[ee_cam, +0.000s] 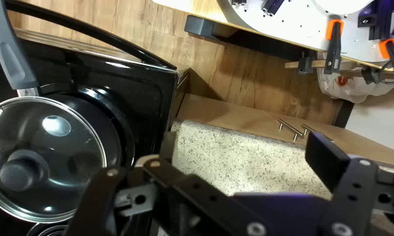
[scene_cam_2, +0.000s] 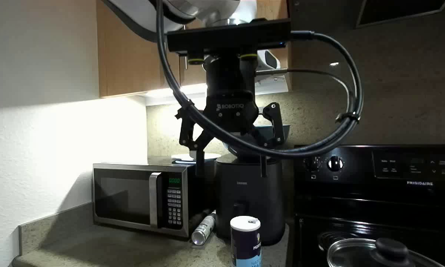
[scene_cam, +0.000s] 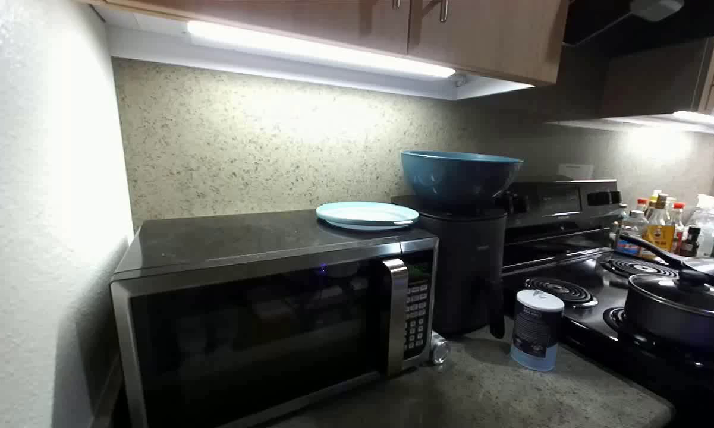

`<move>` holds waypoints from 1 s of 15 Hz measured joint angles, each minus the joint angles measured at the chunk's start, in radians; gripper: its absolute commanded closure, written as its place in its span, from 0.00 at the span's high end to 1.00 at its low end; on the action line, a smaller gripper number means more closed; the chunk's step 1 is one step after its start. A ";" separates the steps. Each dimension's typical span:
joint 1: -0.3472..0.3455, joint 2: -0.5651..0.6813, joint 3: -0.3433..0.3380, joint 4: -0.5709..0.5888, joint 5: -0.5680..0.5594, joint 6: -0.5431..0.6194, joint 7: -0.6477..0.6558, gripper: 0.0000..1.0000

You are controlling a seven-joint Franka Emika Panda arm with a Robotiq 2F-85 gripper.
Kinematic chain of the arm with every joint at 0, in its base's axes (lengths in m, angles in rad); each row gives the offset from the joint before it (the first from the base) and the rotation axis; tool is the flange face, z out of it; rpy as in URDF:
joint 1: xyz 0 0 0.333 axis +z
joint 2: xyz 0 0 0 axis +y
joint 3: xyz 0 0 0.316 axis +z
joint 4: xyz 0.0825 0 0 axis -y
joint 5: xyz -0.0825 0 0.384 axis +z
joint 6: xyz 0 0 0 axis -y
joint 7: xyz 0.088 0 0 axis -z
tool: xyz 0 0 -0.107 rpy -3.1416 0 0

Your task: Flip over the plate

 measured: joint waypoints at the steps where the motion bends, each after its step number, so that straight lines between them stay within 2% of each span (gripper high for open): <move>1: 0.000 0.000 0.000 0.000 0.000 0.000 0.000 1.00; 9: 0.007 0.001 0.003 0.000 0.000 0.001 0.000 1.00; 12: 0.066 0.014 0.039 0.009 0.000 0.008 -0.003 1.00; 15: 0.156 0.040 0.123 0.037 0.000 0.014 -0.003 1.00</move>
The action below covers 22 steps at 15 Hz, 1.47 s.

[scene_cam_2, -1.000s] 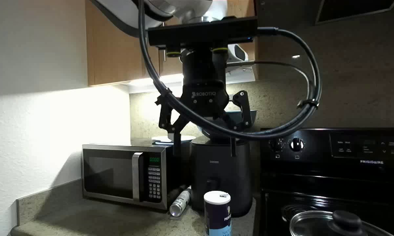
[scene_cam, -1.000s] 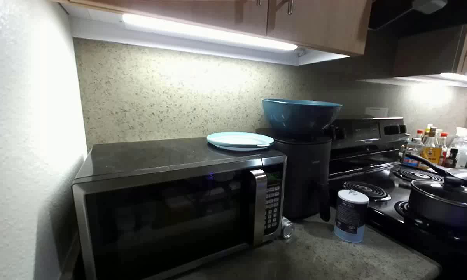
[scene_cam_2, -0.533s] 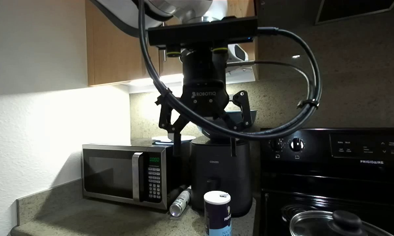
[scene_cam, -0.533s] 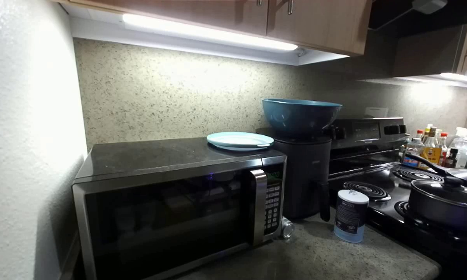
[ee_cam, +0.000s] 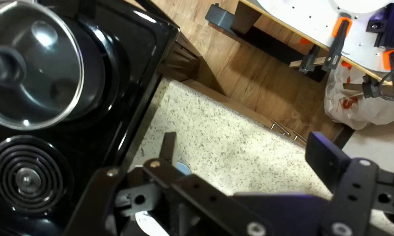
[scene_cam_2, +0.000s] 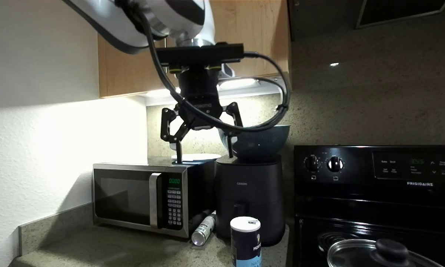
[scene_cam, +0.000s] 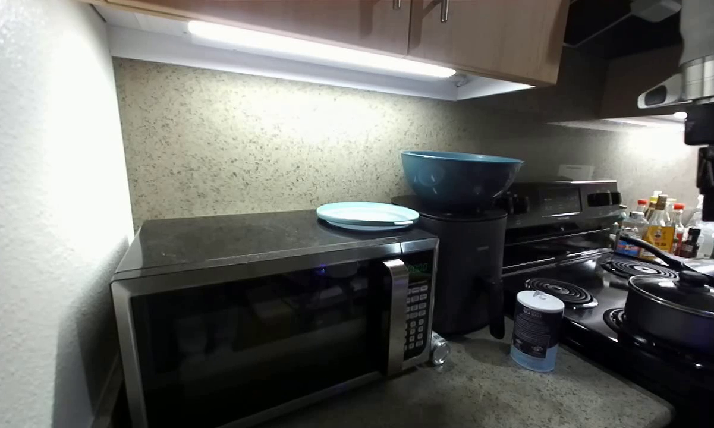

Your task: Flip over the plate

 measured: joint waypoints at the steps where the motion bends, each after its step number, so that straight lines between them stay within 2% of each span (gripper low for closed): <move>1: 0.029 0.010 0.028 0.009 0.000 0.003 0.000 1.00; 4: 0.092 0.036 0.082 0.026 -0.019 0.031 -0.029 1.00; 11: 0.099 0.048 0.091 0.030 -0.034 0.043 -0.070 1.00; 14: 0.141 0.088 0.114 0.056 0.066 0.107 -0.062 1.00; 18: 0.179 0.191 0.148 0.127 0.229 0.312 0.036 1.00; 19: 0.178 0.215 0.152 0.142 0.247 0.357 0.071 1.00; 22: 0.175 0.232 0.154 0.151 0.249 0.363 0.077 1.00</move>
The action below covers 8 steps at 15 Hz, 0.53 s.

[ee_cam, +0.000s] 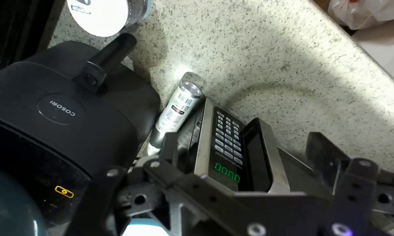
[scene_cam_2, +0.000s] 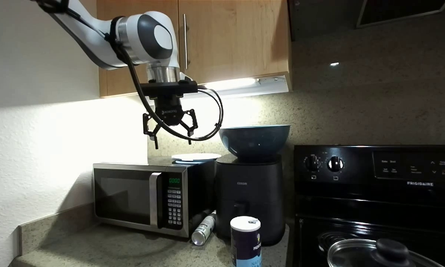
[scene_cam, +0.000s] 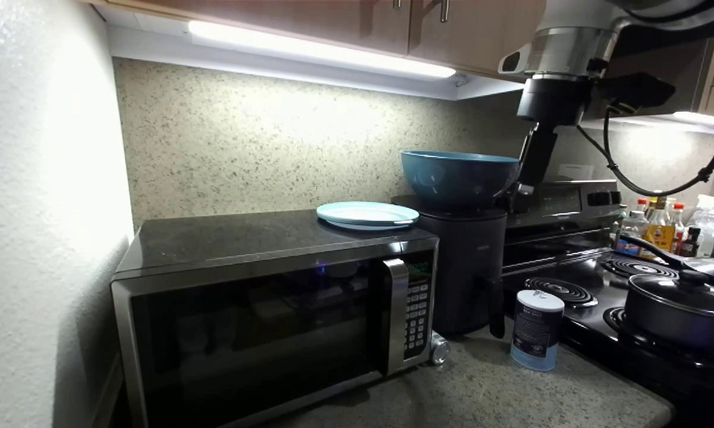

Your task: Flip over the plate

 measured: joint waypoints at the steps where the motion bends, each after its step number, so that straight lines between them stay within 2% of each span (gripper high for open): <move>1: 0.000 -0.002 0.001 0.000 0.000 0.000 0.000 1.00; 3: -0.001 -0.001 0.001 0.000 0.024 0.009 0.000 1.00; 8: 0.016 0.066 -0.002 0.008 0.311 0.148 0.007 1.00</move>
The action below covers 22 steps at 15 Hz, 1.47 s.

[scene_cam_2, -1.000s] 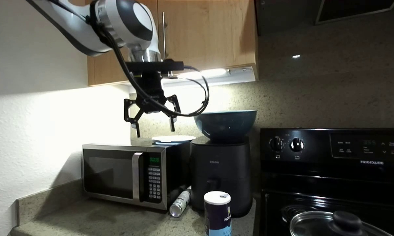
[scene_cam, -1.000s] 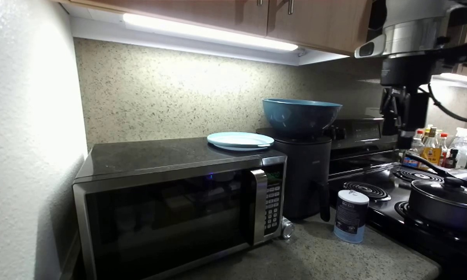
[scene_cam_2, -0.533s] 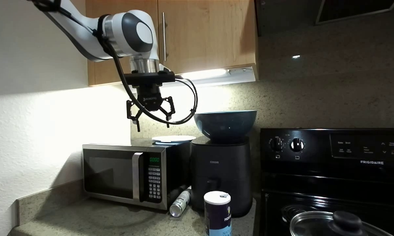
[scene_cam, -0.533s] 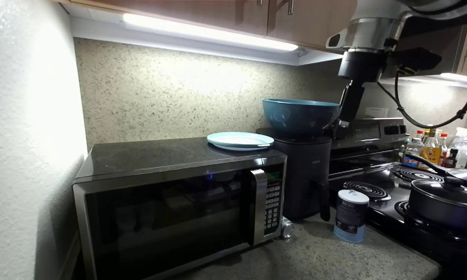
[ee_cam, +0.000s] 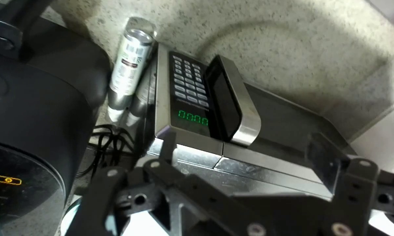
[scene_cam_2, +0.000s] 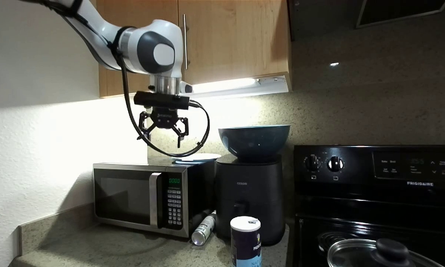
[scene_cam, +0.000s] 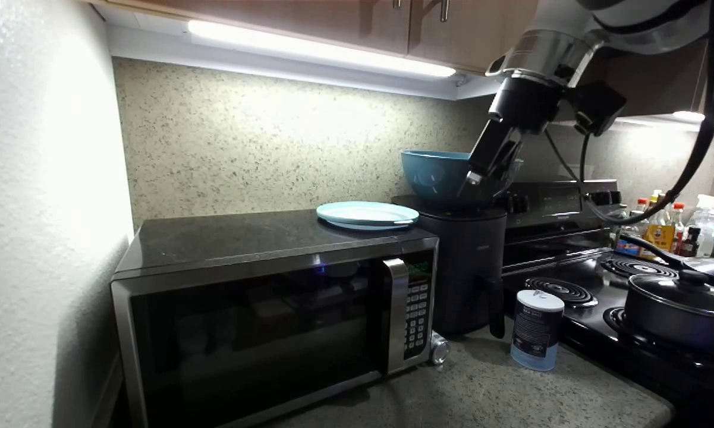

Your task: Flip over the plate

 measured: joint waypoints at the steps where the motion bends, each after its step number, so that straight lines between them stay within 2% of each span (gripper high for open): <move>1: 0.003 0.032 0.000 0.004 0.049 0.038 0.001 1.00; 4: 0.003 0.143 0.000 0.025 0.164 0.126 0.004 1.00; 7: -0.007 0.222 0.000 0.057 0.201 0.152 0.006 1.00; 10: -0.018 0.232 0.011 0.067 0.205 0.155 0.006 1.00; 11: -0.023 0.231 0.019 0.065 0.205 0.189 0.007 1.00; 16: -0.034 0.232 0.043 0.038 0.212 0.469 0.117 1.00; 19: -0.055 0.238 0.044 0.032 0.195 0.493 0.221 1.00; 22: -0.057 0.241 0.043 0.034 0.219 0.485 0.229 1.00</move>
